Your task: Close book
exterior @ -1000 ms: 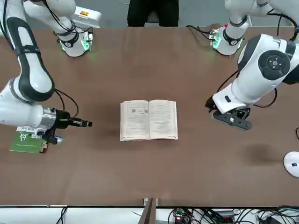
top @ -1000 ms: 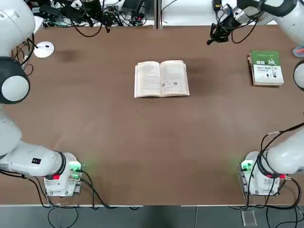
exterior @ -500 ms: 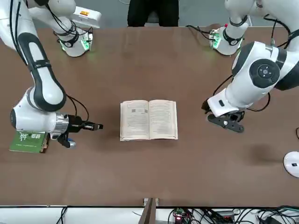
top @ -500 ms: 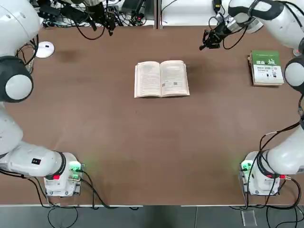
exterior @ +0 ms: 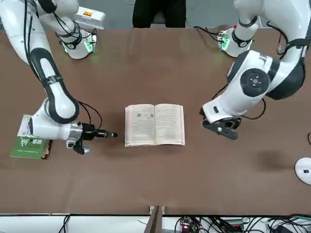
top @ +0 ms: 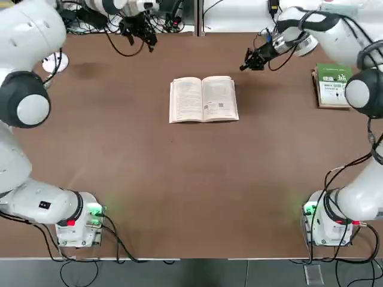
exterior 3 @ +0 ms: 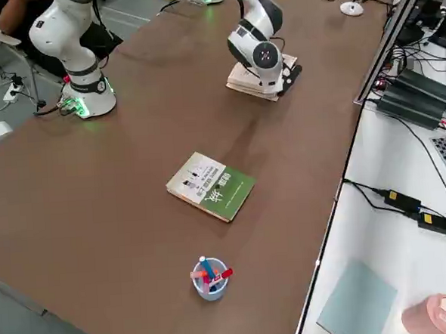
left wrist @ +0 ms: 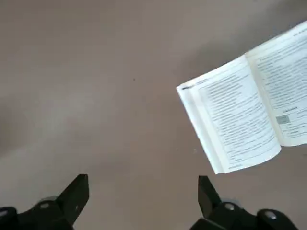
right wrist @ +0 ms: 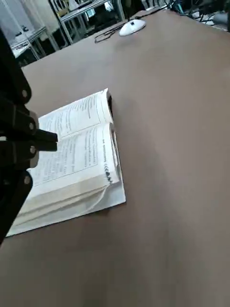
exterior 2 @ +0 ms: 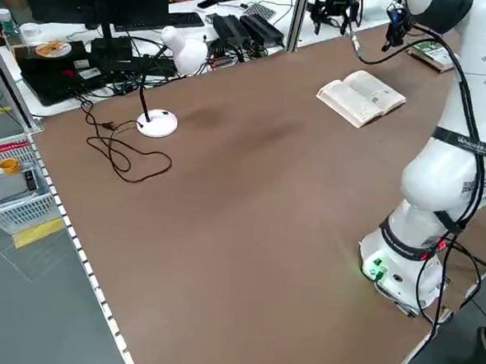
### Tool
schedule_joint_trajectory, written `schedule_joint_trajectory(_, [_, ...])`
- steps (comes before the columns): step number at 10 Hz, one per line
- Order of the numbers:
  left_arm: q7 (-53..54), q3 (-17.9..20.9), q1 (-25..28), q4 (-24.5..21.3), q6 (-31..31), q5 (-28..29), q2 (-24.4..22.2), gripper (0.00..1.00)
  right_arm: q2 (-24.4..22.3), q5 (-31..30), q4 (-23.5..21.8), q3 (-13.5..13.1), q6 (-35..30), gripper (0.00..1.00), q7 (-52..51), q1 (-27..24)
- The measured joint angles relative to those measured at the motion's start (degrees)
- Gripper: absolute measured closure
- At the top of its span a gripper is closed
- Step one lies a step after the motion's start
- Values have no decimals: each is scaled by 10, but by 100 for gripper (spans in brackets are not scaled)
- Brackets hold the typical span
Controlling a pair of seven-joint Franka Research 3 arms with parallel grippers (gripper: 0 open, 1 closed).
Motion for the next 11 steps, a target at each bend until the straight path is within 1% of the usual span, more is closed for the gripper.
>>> schedule_joint_trajectory(2, [1, 0, -3, 0, 13, 0, 14, 0, 9, 5, 0, 0, 23, 99, -6, 21])
schedule_joint_trajectory(5, [4, 0, -3, 1, 27, 0, 29, 0, 14, 5, -9, 0, 39, 99, -6, 42])
schedule_joint_trajectory(11, [4, 0, -8, 1, 37, 0, 37, 0, 16, 5, -48, -1, 53, 99, -52, 44])
